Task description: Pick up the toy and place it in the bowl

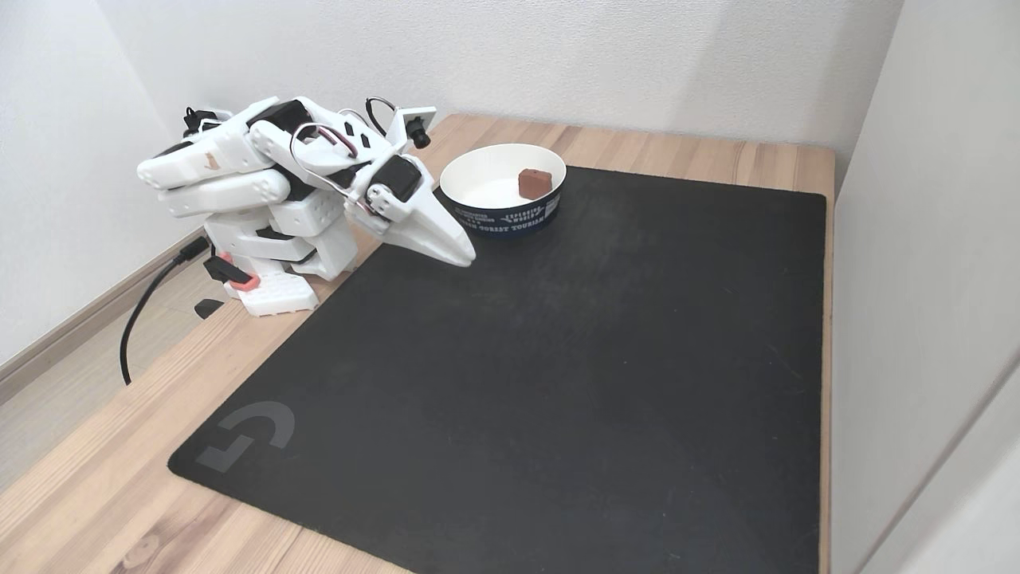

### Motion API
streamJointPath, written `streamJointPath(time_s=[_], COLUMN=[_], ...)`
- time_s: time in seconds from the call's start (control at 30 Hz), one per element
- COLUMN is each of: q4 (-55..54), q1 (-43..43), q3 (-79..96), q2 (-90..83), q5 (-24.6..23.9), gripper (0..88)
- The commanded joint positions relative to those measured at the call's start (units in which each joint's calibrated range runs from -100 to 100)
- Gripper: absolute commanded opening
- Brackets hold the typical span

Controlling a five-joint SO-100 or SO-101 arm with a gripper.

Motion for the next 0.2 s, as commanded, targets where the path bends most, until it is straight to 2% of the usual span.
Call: streamJointPath(time_s=[0.0, 0.17], q4=[0.29, 0.29], q1=[0.15, 0.15], q3=[0.69, 0.69], q2=[-0.5, -0.5], q5=[-0.2, -0.2], gripper=[2.5, 2.5])
